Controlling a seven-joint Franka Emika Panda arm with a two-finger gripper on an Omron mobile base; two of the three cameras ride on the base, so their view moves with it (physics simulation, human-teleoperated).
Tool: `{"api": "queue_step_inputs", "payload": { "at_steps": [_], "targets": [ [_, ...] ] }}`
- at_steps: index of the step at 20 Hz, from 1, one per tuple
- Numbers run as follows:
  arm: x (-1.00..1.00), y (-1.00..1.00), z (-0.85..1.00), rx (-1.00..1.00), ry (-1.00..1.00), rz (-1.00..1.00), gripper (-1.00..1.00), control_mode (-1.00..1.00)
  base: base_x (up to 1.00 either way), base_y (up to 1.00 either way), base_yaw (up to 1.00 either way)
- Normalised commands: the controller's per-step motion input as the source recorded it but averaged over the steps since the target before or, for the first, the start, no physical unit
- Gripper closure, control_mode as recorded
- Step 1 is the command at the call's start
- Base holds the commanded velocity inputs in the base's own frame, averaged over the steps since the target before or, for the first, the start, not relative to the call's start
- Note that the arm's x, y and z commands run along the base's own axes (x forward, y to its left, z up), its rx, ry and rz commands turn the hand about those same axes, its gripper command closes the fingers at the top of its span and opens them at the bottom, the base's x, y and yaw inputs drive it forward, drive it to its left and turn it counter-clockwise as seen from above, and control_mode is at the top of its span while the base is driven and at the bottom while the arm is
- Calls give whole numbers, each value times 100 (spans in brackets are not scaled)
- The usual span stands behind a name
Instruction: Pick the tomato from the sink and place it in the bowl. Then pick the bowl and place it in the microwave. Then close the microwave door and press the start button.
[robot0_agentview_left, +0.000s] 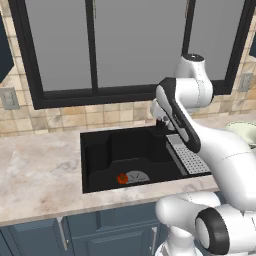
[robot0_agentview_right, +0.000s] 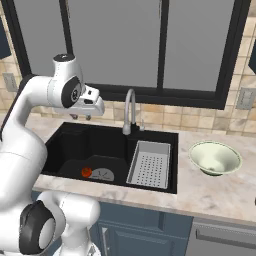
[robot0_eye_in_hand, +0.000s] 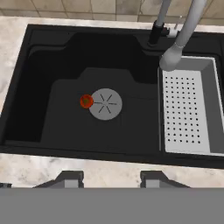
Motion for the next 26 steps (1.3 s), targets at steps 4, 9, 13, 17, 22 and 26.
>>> {"api": "queue_step_inputs", "payload": {
  "at_steps": [4,9,13,17,22,26],
  "targets": [
    [-36,9,-3,-1,-4,0,-100,-100,0,0,0],
    [-17,46,-62,-2,-5,-4,-100,-100,0,0,0],
    [0,88,-56,0,5,0,-100,-100,0,0,0],
    [12,55,-51,-2,14,0,-100,-100,0,0,0],
    [60,1,-63,-1,19,0,-100,-100,0,0,0],
    [71,0,-59,0,12,0,-100,-100,0,0,0]
  ]
}}
